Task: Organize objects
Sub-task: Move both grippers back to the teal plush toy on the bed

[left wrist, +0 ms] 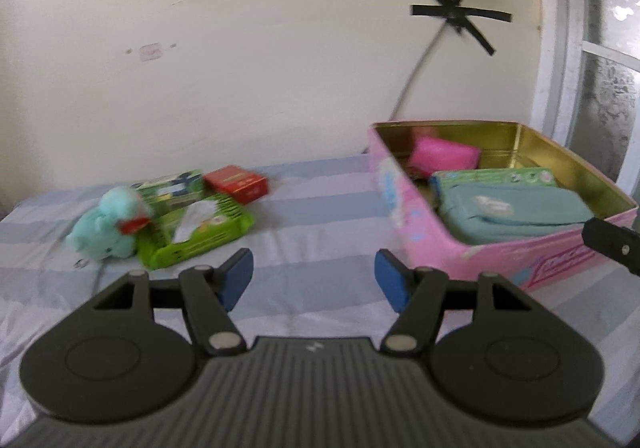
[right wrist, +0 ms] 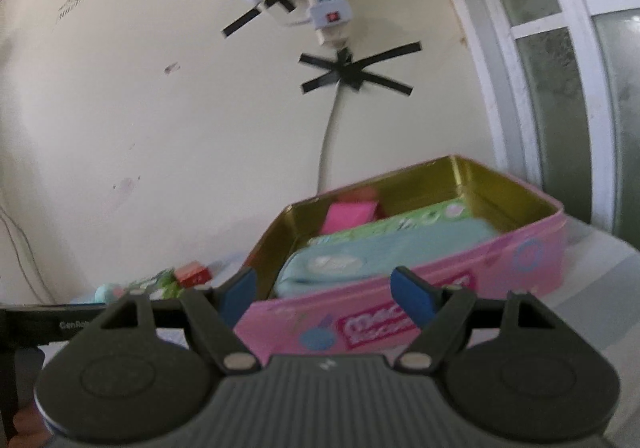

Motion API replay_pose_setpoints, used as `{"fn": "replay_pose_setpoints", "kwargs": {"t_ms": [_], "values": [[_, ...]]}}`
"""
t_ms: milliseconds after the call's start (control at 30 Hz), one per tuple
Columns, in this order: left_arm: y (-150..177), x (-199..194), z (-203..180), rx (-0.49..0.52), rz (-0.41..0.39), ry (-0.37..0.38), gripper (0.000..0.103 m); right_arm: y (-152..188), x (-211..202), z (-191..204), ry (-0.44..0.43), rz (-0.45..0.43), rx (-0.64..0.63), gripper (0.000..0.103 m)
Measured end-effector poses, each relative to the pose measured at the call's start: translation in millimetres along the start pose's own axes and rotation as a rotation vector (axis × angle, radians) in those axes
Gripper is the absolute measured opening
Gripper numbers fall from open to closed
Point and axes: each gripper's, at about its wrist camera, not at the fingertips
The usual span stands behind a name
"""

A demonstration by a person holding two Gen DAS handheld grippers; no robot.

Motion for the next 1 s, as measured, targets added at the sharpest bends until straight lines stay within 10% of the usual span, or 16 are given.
{"fn": "replay_pose_setpoints", "kwargs": {"t_ms": [567,1000], "values": [[37.8,16.6,108.7,-0.108,0.056,-0.172,0.069,31.2,33.6,100.9,-0.129,0.134,-0.15,0.076],[66.9,21.3,200.8,-0.398,0.05,-0.32,0.07,45.4,130.7,220.9,-0.347,0.299,-0.281,0.073]]}}
Point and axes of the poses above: each gripper's, at about its wrist camera, not at the fingertips, and x roughly the way its jaws point, z to its left, y to its underside, and after that the axes turned 4 degrees about -z, right-handed
